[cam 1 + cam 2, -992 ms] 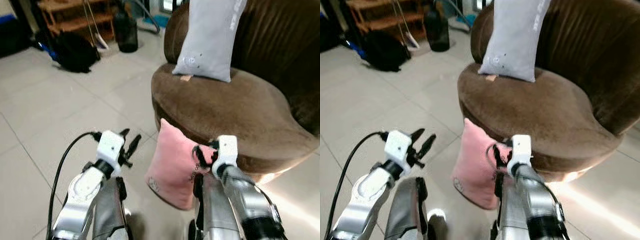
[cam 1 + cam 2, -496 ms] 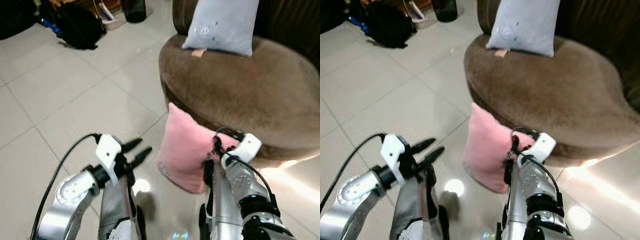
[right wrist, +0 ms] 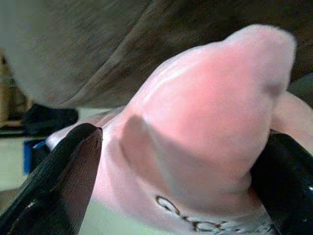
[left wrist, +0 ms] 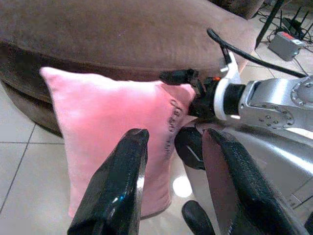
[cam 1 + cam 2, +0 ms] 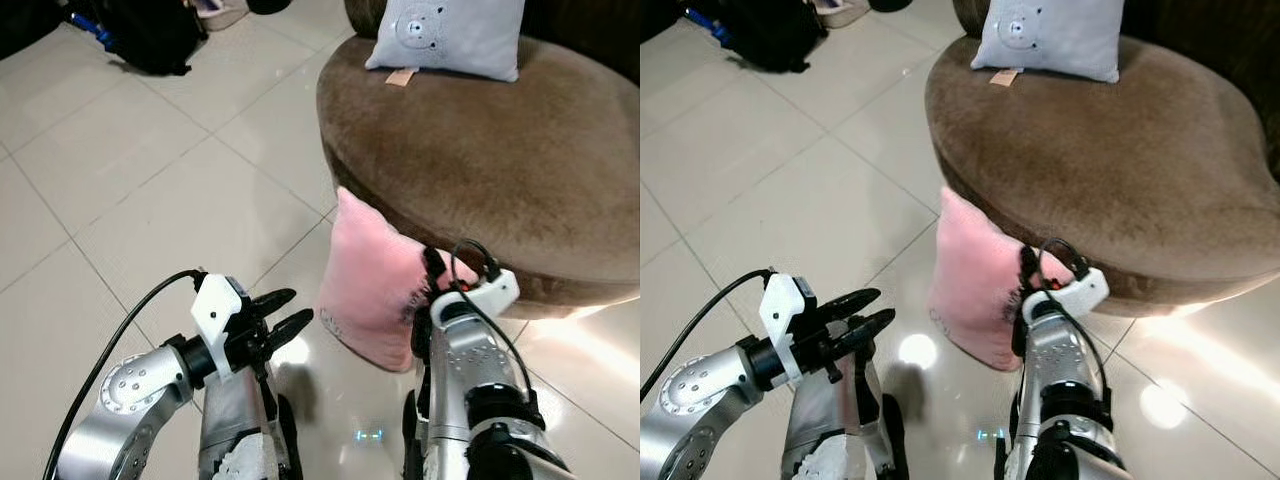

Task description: Move the pillow to the sofa from floor

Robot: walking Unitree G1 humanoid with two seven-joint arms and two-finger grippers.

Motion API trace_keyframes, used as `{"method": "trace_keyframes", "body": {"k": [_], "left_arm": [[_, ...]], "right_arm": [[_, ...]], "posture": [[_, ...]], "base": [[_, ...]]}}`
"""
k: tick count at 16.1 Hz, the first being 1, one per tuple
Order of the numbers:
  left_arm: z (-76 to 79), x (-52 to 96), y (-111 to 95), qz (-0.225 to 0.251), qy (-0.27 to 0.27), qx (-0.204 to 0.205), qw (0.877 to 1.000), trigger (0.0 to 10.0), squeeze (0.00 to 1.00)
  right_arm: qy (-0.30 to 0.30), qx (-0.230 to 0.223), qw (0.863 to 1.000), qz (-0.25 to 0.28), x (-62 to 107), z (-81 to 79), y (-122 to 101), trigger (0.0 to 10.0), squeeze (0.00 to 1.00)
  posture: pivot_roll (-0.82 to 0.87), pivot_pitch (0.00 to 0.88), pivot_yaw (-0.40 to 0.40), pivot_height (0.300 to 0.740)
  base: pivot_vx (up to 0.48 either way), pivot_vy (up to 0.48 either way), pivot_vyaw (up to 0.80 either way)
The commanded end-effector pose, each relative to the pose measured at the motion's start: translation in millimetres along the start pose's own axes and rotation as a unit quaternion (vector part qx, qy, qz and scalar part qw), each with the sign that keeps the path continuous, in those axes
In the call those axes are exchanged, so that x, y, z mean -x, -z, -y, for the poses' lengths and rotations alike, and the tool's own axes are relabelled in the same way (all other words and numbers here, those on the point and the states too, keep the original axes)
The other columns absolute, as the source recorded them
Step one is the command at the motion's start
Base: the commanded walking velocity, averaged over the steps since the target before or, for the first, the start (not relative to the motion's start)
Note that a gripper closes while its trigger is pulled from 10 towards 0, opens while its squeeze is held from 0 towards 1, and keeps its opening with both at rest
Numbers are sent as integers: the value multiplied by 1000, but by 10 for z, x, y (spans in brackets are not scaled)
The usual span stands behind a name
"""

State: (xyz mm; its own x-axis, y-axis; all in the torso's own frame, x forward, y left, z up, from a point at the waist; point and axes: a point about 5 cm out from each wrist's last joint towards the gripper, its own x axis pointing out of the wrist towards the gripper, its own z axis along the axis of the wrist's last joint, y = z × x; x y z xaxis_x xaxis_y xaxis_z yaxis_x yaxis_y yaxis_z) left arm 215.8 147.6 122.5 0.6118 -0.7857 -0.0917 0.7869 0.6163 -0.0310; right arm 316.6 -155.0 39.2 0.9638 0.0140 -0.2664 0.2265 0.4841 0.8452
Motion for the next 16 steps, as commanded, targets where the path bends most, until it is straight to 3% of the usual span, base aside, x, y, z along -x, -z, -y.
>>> {"method": "trace_keyframes", "body": {"k": [1, 2, 4, 5, 6, 16], "left_arm": [[0, 45, 2, -8, 3, 3, 1000, 10000, 0], [-1, 44, 6, -9, 3, 3, 1000, 10000, 0], [-7, 43, 10, -10, 2, 2, 1000, 10000, 0], [-9, 43, 12, -10, 1, 2, 1000, 10000, 0], [-23, 51, 22, -12, -2, 1, 1000, 10000, 0], [-29, 87, 63, -19, -6, -1, 1000, 10000, 0]], "right_arm": [[-24, 35, 999, -32, -8, -91, 131, 10000, 0], [-21, 66, 997, -45, -14, -99, 183, 10000, 0], [-11, 85, 995, -48, -18, -84, 210, 9569, 0], [-8, 88, 995, -45, -19, -80, 213, 3765, 0], [3, 92, 995, -32, -16, -55, 198, 0, 0], [29, 85, 996, -11, 2, 26, 194, 0, 0]], "posture": [[115, 259, 128, 477], [115, 257, 127, 477], [117, 253, 126, 477], [117, 253, 126, 477], [120, 249, 126, 477], [128, 255, 137, 477]], "base": [[0, 0, 0], [0, 0, 0], [0, 0, 0], [0, 0, 0], [0, 0, 0], [0, 0, 0]]}}
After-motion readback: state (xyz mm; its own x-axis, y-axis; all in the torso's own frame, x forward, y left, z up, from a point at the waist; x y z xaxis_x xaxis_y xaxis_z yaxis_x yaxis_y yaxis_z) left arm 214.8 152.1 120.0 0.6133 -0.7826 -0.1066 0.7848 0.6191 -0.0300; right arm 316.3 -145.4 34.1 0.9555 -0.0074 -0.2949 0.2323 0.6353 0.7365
